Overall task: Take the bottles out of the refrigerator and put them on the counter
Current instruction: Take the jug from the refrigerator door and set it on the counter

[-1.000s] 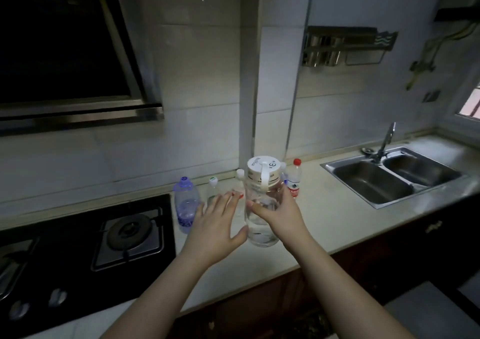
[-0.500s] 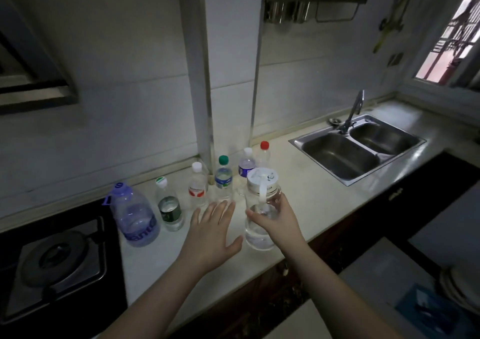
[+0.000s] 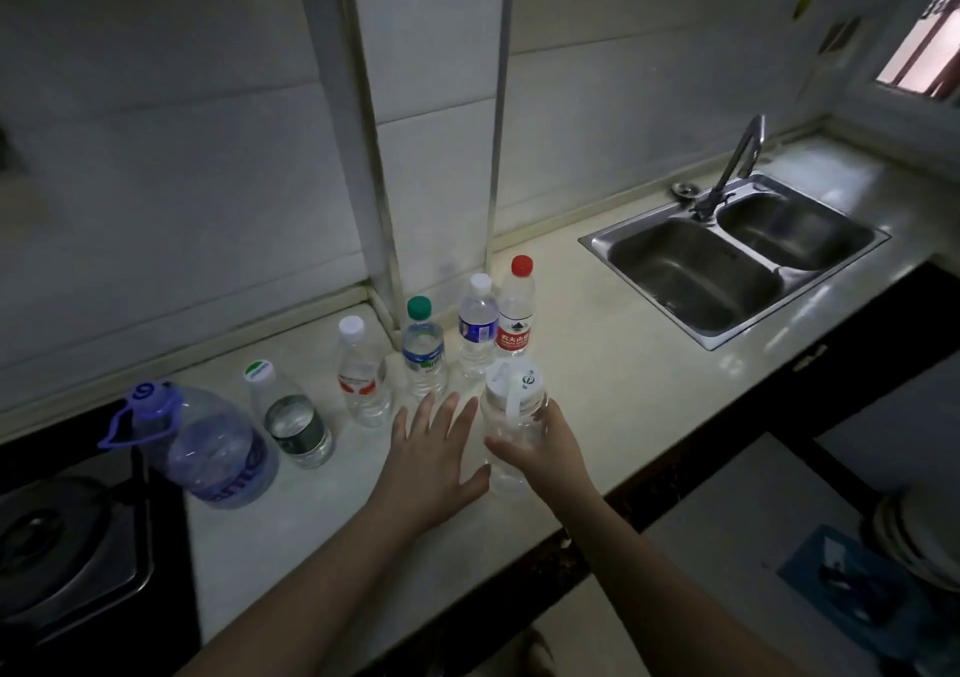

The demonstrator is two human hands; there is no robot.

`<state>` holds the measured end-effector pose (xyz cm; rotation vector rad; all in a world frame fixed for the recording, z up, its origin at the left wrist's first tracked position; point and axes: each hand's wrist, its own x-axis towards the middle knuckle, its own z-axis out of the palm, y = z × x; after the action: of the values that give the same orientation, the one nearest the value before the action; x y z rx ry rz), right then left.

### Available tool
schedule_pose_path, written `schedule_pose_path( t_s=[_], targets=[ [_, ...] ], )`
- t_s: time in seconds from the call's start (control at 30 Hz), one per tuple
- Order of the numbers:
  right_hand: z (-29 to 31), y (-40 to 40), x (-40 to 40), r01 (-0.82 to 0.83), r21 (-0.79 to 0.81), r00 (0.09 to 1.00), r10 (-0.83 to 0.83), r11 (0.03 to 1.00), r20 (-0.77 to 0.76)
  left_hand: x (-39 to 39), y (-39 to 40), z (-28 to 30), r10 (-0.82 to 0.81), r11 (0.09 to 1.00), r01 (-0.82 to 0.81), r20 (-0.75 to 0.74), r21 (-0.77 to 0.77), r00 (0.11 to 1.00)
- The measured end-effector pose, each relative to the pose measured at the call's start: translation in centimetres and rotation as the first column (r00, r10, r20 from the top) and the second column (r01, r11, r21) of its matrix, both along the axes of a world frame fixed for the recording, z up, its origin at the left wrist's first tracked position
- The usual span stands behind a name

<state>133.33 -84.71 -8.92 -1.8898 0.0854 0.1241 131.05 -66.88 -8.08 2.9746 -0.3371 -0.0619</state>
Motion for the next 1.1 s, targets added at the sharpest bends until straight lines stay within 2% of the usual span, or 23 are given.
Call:
schedule_pose_path(
  t_s=[0.2, 0.3, 0.5, 0.73, 1.1],
  targets=[
    [-2.8, -0.8, 4.0, -0.046, 0.045, 0.999, 0.046, 0.998, 0.007, 2.1, -1.3, -1.0, 0.124, 0.992, -0.124, -0.081, 0.005, 0.989],
    [-3.2, -1.2, 5.8, -0.132, 0.030, 0.987, 0.129, 0.991, 0.095, 2.5, -2.0, -1.4, 0.168, 0.986, -0.166, -0.086, 0.031, 0.982],
    [-4.5, -1.8, 8.8, -0.202, 0.110, 0.979, 0.204, 0.973, -0.009, 2.7, -3.0, -2.0, 0.246, 0.969, -0.243, -0.102, 0.047, 0.964],
    [-5.1, -1.3, 11.3, -0.273, 0.121, 0.962, 0.271, 0.954, 0.032, 2.8, -4.1, -2.2, 0.316, 0.949, -0.312, -0.100, 0.052, 0.944],
    [-6.4, -1.7, 11.6, -0.349, 0.021, 0.937, 0.348, 0.937, 0.038, 2.6, -5.4, -2.6, 0.356, 0.934, -0.351, -0.117, 0.062, 0.927]
  ],
)
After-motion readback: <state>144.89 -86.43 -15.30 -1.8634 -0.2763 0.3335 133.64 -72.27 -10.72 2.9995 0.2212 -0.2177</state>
